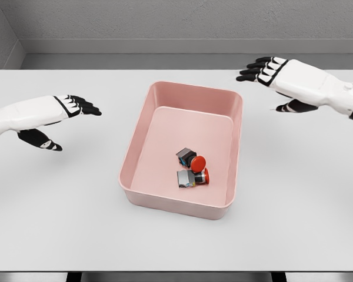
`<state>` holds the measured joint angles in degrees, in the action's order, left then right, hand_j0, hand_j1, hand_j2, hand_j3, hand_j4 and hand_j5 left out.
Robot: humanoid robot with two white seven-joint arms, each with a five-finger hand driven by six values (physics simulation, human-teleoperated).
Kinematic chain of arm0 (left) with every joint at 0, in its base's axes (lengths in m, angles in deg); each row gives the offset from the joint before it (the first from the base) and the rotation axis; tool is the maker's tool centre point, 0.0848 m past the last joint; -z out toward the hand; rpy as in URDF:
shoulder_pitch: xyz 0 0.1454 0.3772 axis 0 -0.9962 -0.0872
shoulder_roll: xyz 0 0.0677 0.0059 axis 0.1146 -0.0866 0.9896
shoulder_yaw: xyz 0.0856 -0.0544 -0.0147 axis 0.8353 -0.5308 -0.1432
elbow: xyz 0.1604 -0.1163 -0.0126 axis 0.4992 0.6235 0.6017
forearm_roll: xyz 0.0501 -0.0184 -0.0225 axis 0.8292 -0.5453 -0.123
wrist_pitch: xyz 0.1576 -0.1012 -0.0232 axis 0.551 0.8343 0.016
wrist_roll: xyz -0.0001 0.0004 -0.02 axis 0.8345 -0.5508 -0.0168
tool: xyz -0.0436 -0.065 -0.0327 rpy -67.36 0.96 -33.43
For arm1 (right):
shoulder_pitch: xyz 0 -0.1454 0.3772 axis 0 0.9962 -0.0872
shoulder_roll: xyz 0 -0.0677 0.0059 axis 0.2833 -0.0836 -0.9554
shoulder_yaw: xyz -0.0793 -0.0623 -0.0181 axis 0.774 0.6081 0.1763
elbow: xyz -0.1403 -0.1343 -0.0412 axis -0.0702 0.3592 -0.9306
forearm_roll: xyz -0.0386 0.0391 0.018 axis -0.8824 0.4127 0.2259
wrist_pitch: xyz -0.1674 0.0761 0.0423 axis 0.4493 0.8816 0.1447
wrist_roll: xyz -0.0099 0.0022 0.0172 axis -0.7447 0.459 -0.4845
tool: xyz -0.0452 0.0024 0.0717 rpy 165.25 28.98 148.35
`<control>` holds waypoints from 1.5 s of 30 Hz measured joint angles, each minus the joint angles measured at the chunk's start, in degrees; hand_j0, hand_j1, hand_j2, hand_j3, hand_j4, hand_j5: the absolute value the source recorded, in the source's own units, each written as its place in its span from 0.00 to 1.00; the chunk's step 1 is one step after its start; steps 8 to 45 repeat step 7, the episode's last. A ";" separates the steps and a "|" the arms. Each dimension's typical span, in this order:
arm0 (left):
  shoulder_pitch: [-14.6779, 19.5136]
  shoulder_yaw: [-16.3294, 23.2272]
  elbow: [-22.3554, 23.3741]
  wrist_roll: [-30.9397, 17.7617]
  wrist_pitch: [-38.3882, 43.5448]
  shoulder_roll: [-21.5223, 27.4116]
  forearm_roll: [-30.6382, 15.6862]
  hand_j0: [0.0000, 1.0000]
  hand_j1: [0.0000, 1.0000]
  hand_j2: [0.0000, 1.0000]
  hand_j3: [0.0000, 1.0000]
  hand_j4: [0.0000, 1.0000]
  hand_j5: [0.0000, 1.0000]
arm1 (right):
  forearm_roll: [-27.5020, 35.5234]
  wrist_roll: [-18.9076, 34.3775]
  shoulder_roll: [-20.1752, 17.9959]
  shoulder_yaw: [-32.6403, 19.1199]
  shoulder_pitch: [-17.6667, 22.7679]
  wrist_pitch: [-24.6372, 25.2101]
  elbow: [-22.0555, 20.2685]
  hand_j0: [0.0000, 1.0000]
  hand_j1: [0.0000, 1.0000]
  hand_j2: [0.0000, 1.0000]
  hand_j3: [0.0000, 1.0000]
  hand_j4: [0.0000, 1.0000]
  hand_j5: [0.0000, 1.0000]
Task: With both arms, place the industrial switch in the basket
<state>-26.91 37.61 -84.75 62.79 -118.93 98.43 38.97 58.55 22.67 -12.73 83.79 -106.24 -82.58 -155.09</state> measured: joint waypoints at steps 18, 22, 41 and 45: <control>-0.35 0.05 0.04 0.00 0.00 -0.17 0.01 1.00 1.00 1.00 1.00 1.00 1.00 | -0.16 0.01 -0.57 -0.79 1.14 0.00 3.44 1.00 1.00 1.00 1.00 1.00 1.00; -0.35 0.05 0.04 0.00 0.00 -0.17 0.01 1.00 1.00 1.00 1.00 1.00 1.00 | -0.16 0.01 -0.57 -0.79 1.14 0.00 3.44 1.00 1.00 1.00 1.00 1.00 1.00; -0.35 0.05 0.04 0.00 0.00 -0.17 0.01 1.00 1.00 1.00 1.00 1.00 1.00 | -0.16 0.01 -0.57 -0.79 1.14 0.00 3.44 1.00 1.00 1.00 1.00 1.00 1.00; -0.35 0.05 0.04 0.00 0.00 -0.17 0.01 1.00 1.00 1.00 1.00 1.00 1.00 | -0.16 0.01 -0.57 -0.79 1.14 0.00 3.44 1.00 1.00 1.00 1.00 1.00 1.00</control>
